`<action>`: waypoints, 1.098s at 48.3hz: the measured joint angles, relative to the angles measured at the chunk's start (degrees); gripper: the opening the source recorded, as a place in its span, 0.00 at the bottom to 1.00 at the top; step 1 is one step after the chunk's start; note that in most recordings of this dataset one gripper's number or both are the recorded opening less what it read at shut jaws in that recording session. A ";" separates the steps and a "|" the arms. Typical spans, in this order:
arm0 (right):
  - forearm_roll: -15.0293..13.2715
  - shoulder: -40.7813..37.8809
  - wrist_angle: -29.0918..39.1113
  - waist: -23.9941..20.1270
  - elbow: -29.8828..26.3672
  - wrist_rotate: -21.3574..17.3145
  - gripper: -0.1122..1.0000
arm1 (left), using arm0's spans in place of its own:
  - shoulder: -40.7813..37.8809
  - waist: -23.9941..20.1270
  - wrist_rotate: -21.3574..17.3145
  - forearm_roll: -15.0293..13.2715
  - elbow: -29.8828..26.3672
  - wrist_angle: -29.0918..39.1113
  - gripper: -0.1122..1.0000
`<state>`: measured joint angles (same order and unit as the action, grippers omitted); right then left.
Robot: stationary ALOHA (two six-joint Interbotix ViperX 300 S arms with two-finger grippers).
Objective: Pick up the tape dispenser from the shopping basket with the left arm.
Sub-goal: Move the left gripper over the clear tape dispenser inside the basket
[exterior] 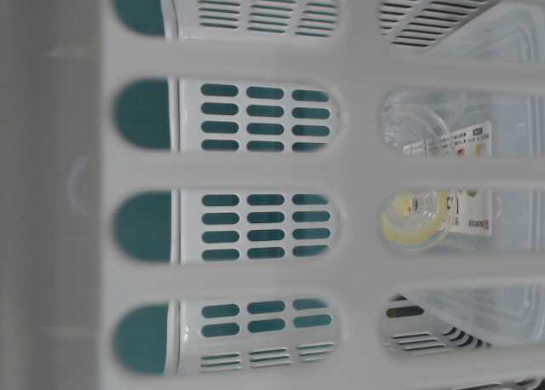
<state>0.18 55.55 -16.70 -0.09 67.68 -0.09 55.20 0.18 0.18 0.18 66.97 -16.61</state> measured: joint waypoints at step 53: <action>0.35 5.71 21.97 0.09 -2.46 -2.11 0.69 | -38.50 2.99 3.16 2.11 -49.31 56.07 0.11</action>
<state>0.53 61.26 5.27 0.00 65.21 -2.20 16.70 3.16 3.34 2.29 17.67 39.46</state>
